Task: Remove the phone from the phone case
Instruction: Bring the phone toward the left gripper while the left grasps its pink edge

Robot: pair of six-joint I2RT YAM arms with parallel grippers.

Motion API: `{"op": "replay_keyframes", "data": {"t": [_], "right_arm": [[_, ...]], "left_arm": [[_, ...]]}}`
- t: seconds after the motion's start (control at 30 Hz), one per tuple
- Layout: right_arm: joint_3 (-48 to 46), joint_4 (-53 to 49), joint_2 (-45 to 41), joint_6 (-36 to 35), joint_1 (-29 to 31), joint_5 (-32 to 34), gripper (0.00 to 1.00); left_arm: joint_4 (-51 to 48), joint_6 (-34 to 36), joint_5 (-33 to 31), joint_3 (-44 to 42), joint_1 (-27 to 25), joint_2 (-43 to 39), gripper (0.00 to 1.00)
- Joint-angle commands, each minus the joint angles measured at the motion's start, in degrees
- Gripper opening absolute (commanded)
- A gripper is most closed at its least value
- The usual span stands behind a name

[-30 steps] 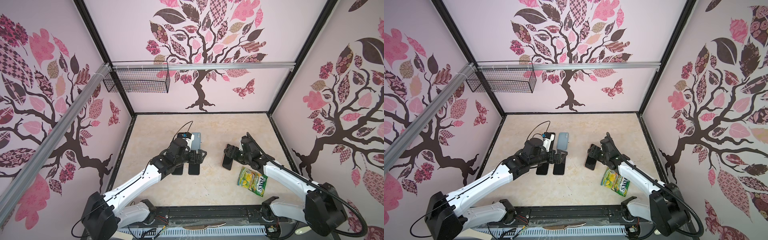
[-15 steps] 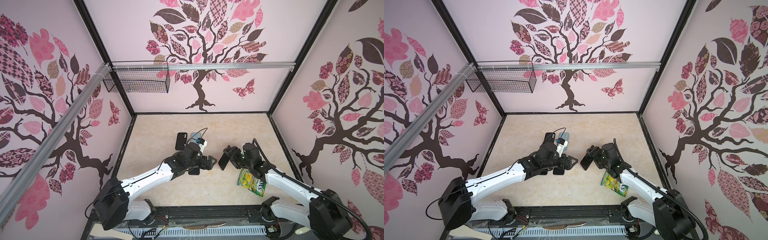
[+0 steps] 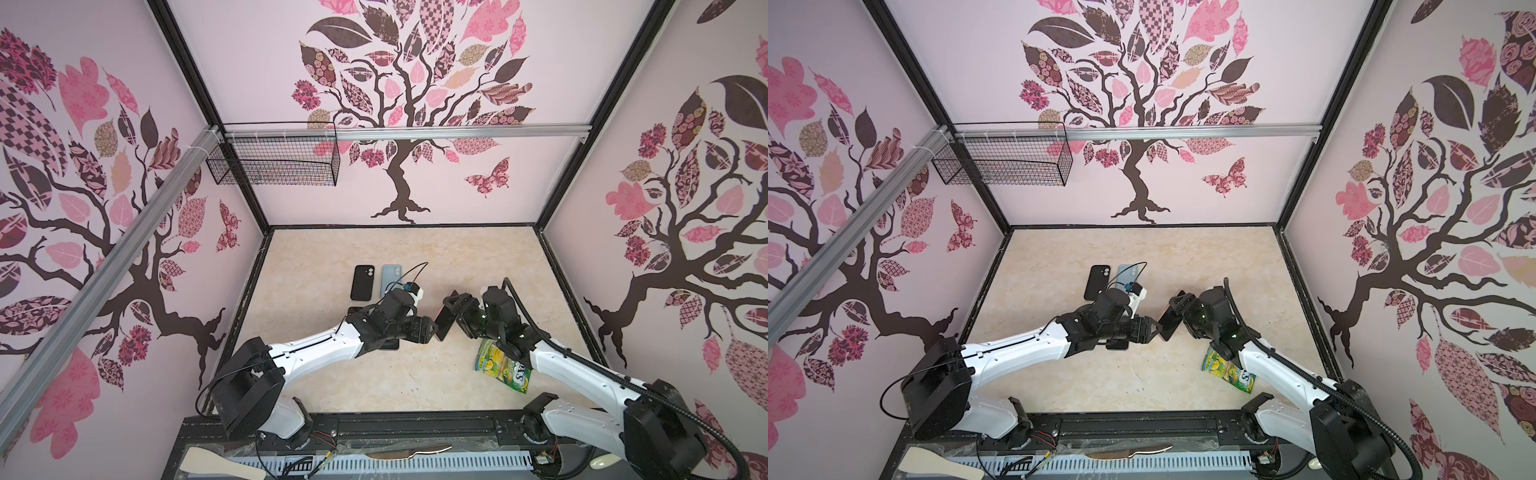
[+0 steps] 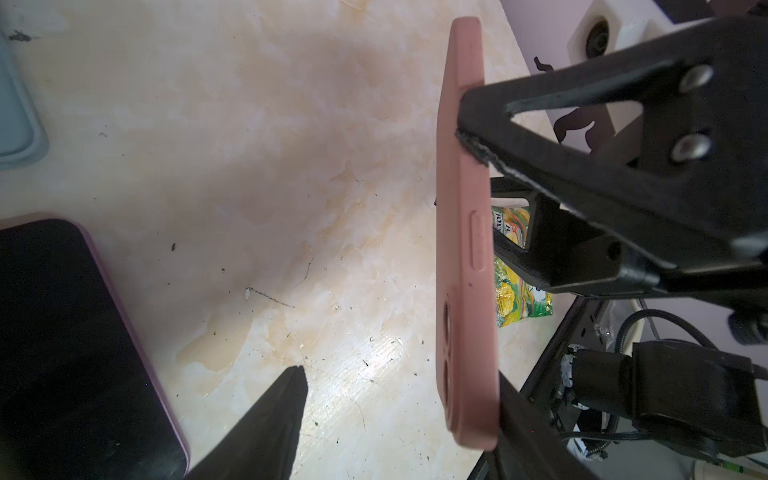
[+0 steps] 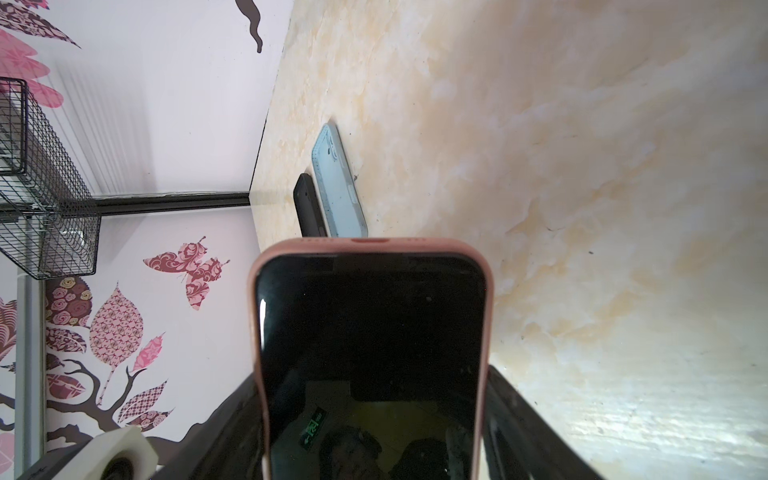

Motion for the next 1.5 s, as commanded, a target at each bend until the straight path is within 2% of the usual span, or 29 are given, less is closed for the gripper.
{"op": "replay_keyframes", "data": {"t": [0.0,0.37,0.73,1.1,1.2,1.23,1.3,1.37,1.4,1.47], "right_arm": [[1.78,2.20,-1.63,-0.04,0.53,0.53,0.00],[1.69,2.77,-1.03,-0.18,0.87,-0.59,0.00],[1.86,3.83,-0.77,0.58,0.87,-1.98,0.00],[2.02,3.54,-1.48,1.06,0.91,-2.00,0.00],[2.23,3.35,-1.70,1.12,0.87,-1.92,0.00],[2.23,3.34,-1.74,1.12,0.87,-1.79,0.00],[2.29,3.06,-1.99,0.95,0.84,-1.44,0.00],[2.46,2.99,-2.42,0.57,0.89,-1.25,0.13],[2.29,3.34,-2.65,0.19,0.89,-1.33,0.25],[1.77,6.25,-3.25,-1.88,0.85,-2.69,0.61]], "left_arm": [[1.31,-0.04,-1.05,2.79,-0.19,0.63,0.62],[2.46,-0.59,-0.35,4.08,-0.31,2.61,0.41],[2.82,-0.68,-0.24,4.51,-0.37,3.55,0.29],[2.80,-0.66,0.29,4.59,-0.54,3.75,0.13],[2.59,-0.58,0.20,4.73,-0.58,3.52,0.05],[2.42,-0.43,0.20,4.77,-0.55,3.44,0.00],[1.98,-0.35,-0.03,4.98,-0.55,3.20,0.00],[1.33,-0.18,-0.51,5.12,-0.55,2.69,0.00],[1.02,-0.07,-0.98,5.13,-0.60,2.39,0.00],[0.10,0.55,-2.59,5.45,-0.54,1.25,0.00]]}}
